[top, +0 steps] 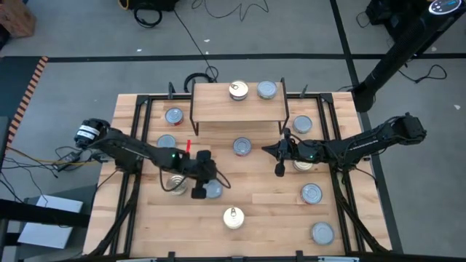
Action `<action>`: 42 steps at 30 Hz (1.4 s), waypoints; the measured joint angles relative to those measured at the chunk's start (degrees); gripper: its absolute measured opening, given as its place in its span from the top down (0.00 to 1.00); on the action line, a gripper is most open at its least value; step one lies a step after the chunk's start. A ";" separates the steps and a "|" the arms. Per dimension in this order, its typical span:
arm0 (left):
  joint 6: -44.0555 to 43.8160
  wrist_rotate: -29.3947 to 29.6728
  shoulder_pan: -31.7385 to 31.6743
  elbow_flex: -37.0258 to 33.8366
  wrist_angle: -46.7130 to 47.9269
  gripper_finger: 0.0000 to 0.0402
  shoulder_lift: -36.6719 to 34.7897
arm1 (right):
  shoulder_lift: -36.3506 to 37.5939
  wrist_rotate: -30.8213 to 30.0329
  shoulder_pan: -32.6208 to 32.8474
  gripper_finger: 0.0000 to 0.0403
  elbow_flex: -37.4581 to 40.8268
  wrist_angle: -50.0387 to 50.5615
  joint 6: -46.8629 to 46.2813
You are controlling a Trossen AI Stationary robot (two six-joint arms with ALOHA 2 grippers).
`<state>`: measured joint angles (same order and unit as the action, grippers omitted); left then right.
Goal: Stack canned seafood by type on shelf
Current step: Put the red tuna can on the shelf
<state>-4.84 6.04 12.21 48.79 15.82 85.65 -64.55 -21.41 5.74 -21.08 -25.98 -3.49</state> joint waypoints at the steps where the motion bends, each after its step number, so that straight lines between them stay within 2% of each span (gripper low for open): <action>1: 0.68 0.27 -0.60 -0.37 -1.53 1.00 0.00 | 0.00 0.00 0.00 0.98 0.00 0.00 0.02; 8: 3.14 3.46 -3.15 -4.72 -13.11 1.00 0.00 | 0.00 -1.51 0.00 0.98 0.00 -0.04 0.48; 17: 3.49 7.89 -3.50 -8.01 -25.24 1.00 0.00 | 0.00 -1.49 0.48 0.98 0.00 -0.05 0.22; 25: 8.76 7.88 -1.04 -11.13 -31.95 1.00 -0.04 | 0.00 -1.49 0.37 0.98 0.00 -0.79 0.01; 32: 15.27 7.85 0.74 -11.36 -43.48 1.00 -0.04 | 0.00 -1.50 0.43 0.98 -1.87 -2.34 1.88; 36: 15.39 7.87 0.66 -11.36 -49.86 1.00 0.32 | 0.00 -1.46 0.93 0.99 -2.37 -2.25 1.75; 42: 16.51 6.74 0.70 -11.41 -51.22 1.00 0.39 | -2.96 -1.46 2.85 0.99 -2.42 -2.84 1.55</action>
<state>11.67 12.78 12.92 37.38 -35.39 86.04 -67.52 -22.87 8.59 -23.50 -28.82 -1.93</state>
